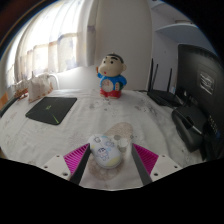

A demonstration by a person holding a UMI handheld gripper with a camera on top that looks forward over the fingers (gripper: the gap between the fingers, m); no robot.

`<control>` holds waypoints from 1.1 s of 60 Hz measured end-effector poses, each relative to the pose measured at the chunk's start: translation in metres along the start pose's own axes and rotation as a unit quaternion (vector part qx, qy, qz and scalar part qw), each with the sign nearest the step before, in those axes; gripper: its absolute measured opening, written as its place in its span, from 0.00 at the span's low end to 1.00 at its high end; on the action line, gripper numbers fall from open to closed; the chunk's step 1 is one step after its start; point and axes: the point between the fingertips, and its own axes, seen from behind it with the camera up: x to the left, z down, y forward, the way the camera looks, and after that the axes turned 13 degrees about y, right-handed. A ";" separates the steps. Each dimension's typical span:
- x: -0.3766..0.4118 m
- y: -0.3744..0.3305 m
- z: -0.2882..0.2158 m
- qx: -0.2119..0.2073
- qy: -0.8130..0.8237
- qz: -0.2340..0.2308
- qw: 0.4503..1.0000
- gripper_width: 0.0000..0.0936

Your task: Arrange mouse

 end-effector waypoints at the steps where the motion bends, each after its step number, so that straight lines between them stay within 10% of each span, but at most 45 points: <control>1: 0.000 0.002 -0.002 -0.001 0.000 0.000 1.000 0.91; 21: 0.000 0.032 -0.011 0.006 -0.002 -0.004 1.000 0.77; 30: 0.003 0.035 -0.009 0.011 -0.001 -0.008 1.000 0.51; 66: 0.036 0.015 -0.079 0.001 -0.002 -0.007 1.000 0.40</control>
